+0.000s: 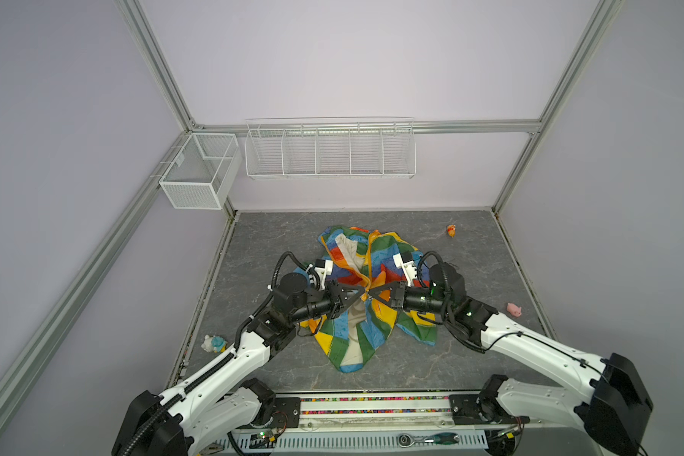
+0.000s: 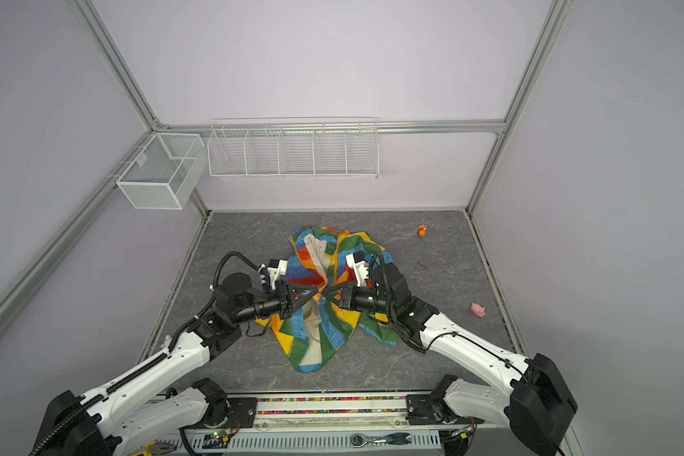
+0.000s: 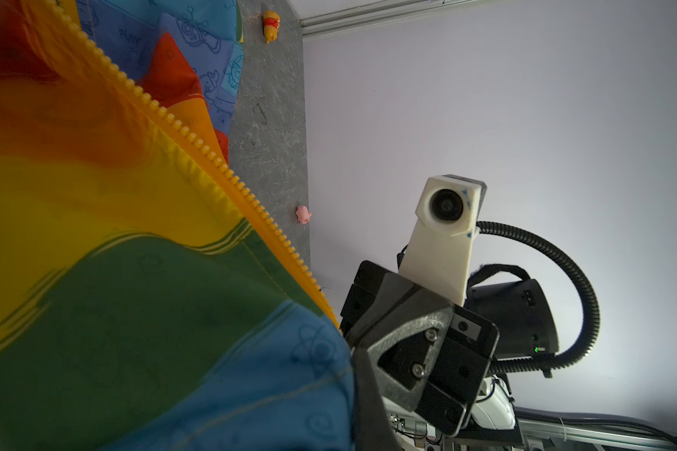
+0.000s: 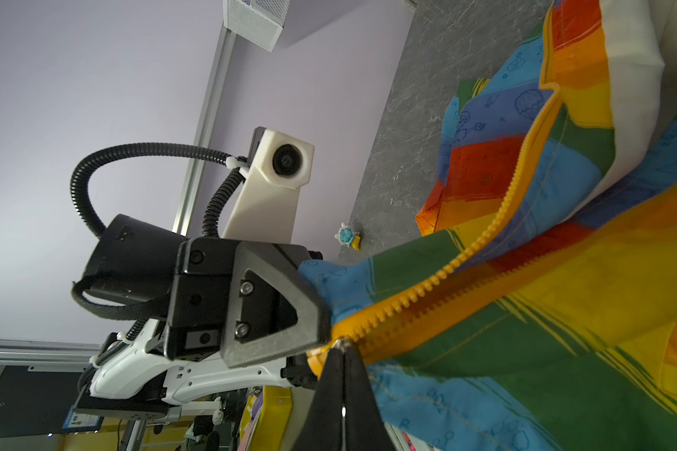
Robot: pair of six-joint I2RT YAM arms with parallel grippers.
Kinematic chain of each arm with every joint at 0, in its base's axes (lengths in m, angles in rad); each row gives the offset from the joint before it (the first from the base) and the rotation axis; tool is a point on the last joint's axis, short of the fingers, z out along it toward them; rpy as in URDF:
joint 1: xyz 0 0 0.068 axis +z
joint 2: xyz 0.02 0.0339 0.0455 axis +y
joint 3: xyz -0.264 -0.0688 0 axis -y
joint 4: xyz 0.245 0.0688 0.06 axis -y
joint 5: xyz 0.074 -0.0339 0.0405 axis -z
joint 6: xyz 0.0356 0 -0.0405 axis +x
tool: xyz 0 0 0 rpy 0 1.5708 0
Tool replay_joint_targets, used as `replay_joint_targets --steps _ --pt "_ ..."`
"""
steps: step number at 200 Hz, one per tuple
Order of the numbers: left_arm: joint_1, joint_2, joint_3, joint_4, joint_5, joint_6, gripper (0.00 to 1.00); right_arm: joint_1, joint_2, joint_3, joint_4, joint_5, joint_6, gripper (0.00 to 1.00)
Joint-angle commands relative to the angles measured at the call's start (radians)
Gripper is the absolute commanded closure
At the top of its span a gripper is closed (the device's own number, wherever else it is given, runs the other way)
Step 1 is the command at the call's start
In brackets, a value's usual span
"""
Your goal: Zip up the jacket
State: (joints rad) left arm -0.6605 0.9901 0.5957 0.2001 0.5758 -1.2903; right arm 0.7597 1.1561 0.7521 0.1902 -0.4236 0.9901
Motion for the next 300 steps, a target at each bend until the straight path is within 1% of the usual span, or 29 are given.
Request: replay_joint_targets --steps 1,36,51,82,104,123,146,160,164,198,217,241,270,300 --pt "-0.011 -0.042 0.003 0.058 0.074 -0.003 1.0 -0.036 0.028 0.015 -0.133 0.109 -0.077 0.94" --pt "-0.012 -0.046 0.004 0.055 0.078 -0.003 1.0 -0.057 0.06 0.034 -0.157 0.103 -0.107 0.94" --pt "-0.011 -0.049 0.004 0.049 0.075 0.0 1.0 -0.062 0.072 0.04 -0.146 0.084 -0.115 0.94" --pt "-0.01 -0.053 0.007 0.004 0.063 0.026 1.0 -0.063 0.059 0.047 -0.133 0.053 -0.12 0.94" --pt "-0.011 -0.054 0.006 -0.013 0.058 0.034 1.0 -0.068 0.052 0.065 -0.179 0.06 -0.15 0.94" --pt "-0.009 -0.063 0.017 -0.076 0.038 0.061 1.0 -0.081 0.071 0.082 -0.215 0.071 -0.186 0.94" --pt "-0.008 -0.08 0.027 -0.16 0.005 0.099 1.0 -0.113 0.126 0.113 -0.251 0.099 -0.241 0.94" --pt "-0.008 -0.093 0.02 -0.18 -0.007 0.106 1.0 -0.134 0.167 0.121 -0.261 0.123 -0.275 0.94" --pt "-0.007 -0.096 0.018 -0.185 -0.01 0.109 1.0 -0.141 0.18 0.153 -0.264 0.127 -0.285 0.94" --pt "-0.006 -0.132 -0.019 -0.211 -0.026 0.112 1.0 -0.176 0.295 0.233 -0.276 0.142 -0.336 0.94" --pt "-0.002 -0.155 -0.031 -0.247 -0.042 0.126 1.0 -0.183 0.344 0.275 -0.289 0.106 -0.334 0.94" --pt "-0.001 -0.176 -0.046 -0.302 -0.078 0.156 1.0 -0.185 0.37 0.291 -0.318 0.076 -0.312 0.94" --pt "-0.001 -0.175 -0.104 -0.298 -0.093 0.139 1.0 -0.187 0.411 0.275 -0.337 0.067 -0.301 0.94" --pt "-0.001 -0.197 -0.188 -0.286 -0.133 0.092 1.0 -0.186 0.447 0.247 -0.303 0.046 -0.279 0.94"
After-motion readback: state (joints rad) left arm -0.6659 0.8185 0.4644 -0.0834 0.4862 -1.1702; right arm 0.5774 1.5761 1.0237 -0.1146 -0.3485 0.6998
